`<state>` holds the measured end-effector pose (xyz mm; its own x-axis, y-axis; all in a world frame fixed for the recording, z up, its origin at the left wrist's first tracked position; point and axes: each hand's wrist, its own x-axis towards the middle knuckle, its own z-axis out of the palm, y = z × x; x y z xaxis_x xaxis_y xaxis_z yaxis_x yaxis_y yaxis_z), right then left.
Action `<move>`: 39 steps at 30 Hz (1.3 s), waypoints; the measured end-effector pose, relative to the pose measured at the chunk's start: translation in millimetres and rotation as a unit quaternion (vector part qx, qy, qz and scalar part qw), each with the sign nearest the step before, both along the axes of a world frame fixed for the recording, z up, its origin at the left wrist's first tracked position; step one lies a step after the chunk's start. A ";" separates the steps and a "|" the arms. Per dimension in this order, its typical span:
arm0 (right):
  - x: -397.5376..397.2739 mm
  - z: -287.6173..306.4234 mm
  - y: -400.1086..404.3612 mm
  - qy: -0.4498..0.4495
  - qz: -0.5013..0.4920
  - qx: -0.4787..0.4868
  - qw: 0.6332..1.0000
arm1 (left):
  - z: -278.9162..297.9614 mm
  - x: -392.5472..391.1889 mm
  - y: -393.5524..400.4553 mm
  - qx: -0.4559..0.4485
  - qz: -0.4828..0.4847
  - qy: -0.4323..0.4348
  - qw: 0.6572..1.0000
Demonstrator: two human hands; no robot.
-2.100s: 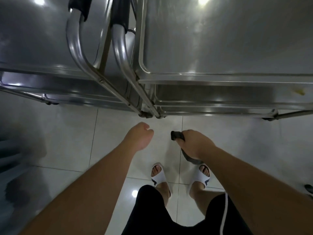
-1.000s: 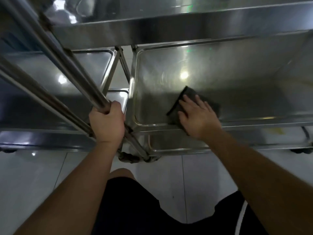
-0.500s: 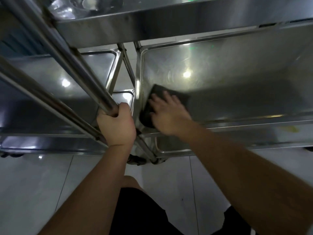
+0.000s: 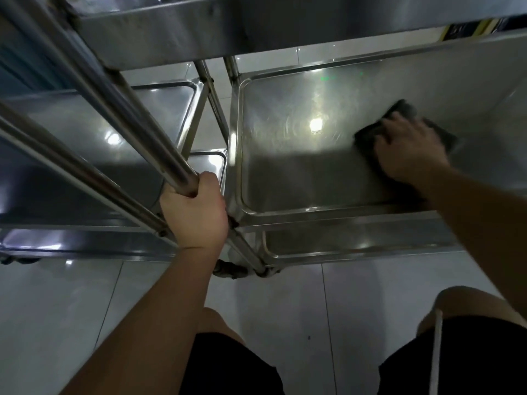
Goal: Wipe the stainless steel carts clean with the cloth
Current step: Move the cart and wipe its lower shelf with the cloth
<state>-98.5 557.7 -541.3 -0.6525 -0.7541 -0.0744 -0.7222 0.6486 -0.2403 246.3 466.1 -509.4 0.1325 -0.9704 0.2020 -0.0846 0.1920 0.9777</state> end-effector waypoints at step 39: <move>87.2 -4.0 -210.0 -0.026 0.173 -0.003 0.985 | -3.5 -5.1 -2.7 -0.011 -0.007 0.081 0.997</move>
